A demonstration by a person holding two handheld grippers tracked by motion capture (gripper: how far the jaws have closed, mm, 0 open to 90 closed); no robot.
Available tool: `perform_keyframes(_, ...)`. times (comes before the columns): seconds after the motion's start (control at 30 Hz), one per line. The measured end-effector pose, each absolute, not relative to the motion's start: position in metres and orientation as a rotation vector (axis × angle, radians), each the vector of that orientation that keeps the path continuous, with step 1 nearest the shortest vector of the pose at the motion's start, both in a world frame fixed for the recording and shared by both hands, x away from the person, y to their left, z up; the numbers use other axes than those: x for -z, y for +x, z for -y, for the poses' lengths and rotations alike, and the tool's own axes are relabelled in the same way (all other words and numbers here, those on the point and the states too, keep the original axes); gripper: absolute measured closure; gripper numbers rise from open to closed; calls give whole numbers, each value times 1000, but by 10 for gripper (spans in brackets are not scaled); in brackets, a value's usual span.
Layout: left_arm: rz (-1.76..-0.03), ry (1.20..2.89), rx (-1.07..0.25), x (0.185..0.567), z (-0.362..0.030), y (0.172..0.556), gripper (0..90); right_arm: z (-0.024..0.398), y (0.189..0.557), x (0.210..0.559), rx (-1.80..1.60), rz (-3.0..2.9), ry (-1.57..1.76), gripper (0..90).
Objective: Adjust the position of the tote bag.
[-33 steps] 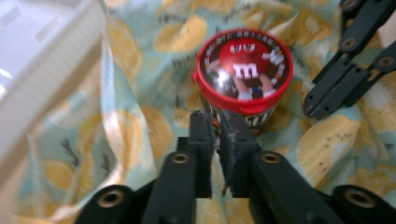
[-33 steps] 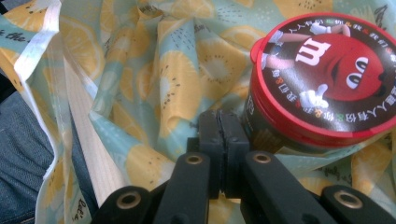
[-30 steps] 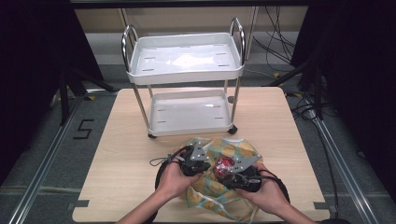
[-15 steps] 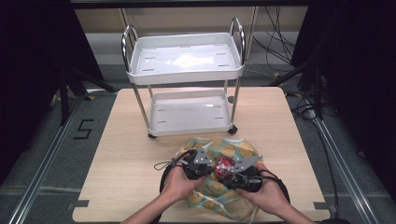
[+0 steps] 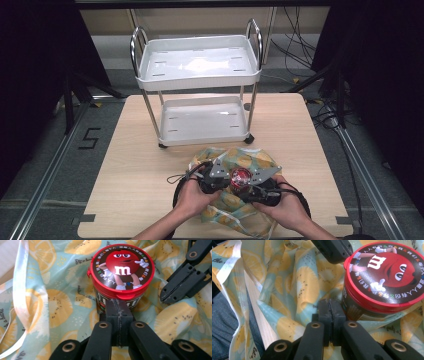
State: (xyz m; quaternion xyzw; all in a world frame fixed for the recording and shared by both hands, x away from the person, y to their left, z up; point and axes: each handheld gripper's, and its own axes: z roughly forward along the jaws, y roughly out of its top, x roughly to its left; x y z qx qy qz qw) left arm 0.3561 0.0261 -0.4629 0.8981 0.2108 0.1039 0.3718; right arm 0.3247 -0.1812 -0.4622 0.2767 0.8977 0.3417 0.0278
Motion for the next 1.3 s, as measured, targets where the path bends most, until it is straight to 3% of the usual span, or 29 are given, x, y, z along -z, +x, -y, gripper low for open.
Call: perform_keyframes(1.3, -488, 2290, -271, 462, -20, 347, 892, 182, 322, 464, -1048, -2778, 852, 896)
